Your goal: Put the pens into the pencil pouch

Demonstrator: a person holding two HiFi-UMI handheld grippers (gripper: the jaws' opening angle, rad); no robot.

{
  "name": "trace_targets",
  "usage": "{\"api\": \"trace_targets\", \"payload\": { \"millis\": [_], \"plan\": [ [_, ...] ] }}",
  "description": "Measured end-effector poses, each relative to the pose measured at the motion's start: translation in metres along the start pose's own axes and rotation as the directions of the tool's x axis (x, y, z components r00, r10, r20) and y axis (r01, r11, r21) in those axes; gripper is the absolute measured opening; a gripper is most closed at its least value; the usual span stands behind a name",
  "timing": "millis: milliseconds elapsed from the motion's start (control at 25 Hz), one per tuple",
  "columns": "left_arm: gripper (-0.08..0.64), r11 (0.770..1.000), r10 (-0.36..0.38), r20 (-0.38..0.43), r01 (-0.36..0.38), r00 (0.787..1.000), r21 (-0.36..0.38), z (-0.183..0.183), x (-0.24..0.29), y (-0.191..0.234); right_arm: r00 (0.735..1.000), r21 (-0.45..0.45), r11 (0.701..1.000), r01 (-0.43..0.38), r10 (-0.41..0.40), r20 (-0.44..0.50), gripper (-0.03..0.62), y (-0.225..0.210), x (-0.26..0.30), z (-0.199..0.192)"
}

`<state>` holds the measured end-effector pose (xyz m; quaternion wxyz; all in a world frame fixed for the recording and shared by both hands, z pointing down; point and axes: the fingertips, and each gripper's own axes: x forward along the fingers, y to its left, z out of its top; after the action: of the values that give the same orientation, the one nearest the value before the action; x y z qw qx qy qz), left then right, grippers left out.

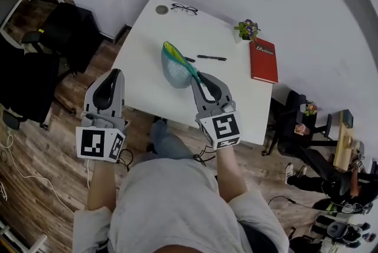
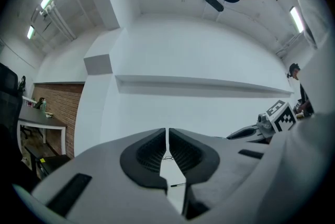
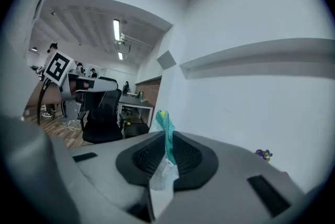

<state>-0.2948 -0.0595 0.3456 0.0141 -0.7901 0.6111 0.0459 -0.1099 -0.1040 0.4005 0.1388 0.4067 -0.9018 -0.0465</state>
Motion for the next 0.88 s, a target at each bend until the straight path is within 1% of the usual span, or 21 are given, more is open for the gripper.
{"api": "trace_targets", "payload": {
  "millis": [160, 320, 480, 560, 640, 680, 760, 880],
  "plan": [
    [0.038, 0.998, -0.056, -0.001, 0.056, 0.998, -0.011, 0.002, 0.002, -0.023, 0.997, 0.025, 0.996, 0.080, -0.080, 0.000, 0.057, -0.019, -0.036, -0.006],
    [0.038, 0.993, -0.117, 0.000, 0.117, 0.993, -0.019, 0.002, 0.012, -0.040, 0.987, 0.059, 0.986, 0.158, -0.158, -0.006, 0.057, -0.038, -0.061, -0.010],
    [0.038, 0.983, -0.182, -0.018, 0.181, 0.983, -0.031, -0.005, 0.034, -0.055, 0.975, 0.089, 0.971, 0.220, -0.220, -0.009, 0.057, -0.059, -0.076, -0.013],
    [0.038, 0.975, -0.220, -0.040, 0.220, 0.975, -0.023, -0.012, 0.046, -0.062, 0.970, 0.095, 0.966, 0.241, -0.241, -0.014, 0.057, -0.068, -0.080, -0.015],
    [0.038, 0.962, -0.271, -0.082, 0.272, 0.959, 0.003, -0.023, 0.062, -0.073, 0.967, 0.097, 0.962, 0.256, -0.255, -0.021, 0.057, -0.079, -0.082, -0.017],
    [0.038, 0.952, -0.301, -0.108, 0.305, 0.948, 0.021, -0.030, 0.071, -0.080, 0.965, 0.098, 0.960, 0.261, -0.260, -0.025, 0.057, -0.085, -0.082, -0.018],
    [0.038, 0.930, -0.353, -0.159, 0.365, 0.922, 0.052, -0.043, 0.088, -0.093, 0.964, 0.098, 0.959, 0.265, -0.264, -0.029, 0.057, -0.097, -0.082, -0.020],
    [0.040, 0.898, -0.410, -0.230, 0.435, 0.883, 0.069, -0.062, 0.115, -0.108, 0.965, 0.103, 0.960, 0.261, -0.259, -0.025, 0.057, -0.114, -0.079, -0.020]
  ]
}}
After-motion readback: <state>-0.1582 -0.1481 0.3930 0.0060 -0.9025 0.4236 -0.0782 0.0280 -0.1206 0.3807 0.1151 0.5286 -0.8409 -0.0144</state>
